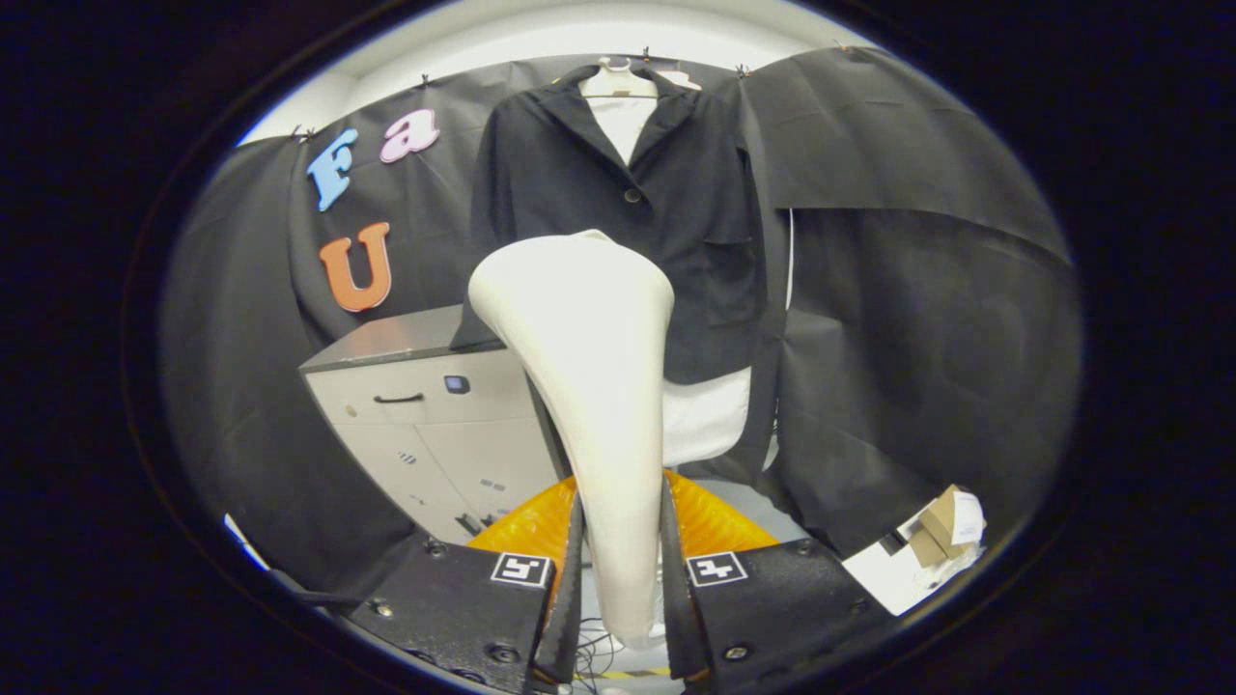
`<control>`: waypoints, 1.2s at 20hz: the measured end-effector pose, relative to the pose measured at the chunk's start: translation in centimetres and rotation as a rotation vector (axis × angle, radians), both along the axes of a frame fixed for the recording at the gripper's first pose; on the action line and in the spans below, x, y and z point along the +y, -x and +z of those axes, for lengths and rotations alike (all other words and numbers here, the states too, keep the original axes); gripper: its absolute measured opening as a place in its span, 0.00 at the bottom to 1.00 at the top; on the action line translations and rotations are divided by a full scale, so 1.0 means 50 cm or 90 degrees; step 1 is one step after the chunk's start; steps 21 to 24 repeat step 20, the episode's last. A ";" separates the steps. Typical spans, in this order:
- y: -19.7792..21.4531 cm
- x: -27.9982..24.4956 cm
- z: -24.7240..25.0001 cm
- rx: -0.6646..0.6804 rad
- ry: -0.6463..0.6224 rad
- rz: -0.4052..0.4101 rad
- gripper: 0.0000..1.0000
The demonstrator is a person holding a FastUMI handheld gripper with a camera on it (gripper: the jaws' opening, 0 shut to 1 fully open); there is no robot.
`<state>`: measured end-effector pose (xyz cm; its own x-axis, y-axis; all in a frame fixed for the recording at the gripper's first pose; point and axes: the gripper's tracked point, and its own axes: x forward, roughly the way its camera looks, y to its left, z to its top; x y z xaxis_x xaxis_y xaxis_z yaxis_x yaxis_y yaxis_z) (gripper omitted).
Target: Iron the clothes twice with a garment steamer, once on the left side and once on the right side.
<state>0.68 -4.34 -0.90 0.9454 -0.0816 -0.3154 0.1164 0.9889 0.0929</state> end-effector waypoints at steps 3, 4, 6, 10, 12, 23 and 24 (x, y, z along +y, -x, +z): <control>0.055 0.029 -0.004 0.000 0.004 0.014 0.38; 0.071 0.036 -0.006 0.001 0.003 0.016 0.38; 0.099 0.046 -0.016 0.008 0.006 0.021 0.38; 0.143 0.057 -0.053 0.025 0.018 0.028 0.38; 0.159 0.056 -0.062 0.032 0.018 0.028 0.38; 0.174 0.046 -0.042 0.017 0.019 0.019 0.38; 0.174 0.046 -0.042 0.017 0.019 0.019 0.38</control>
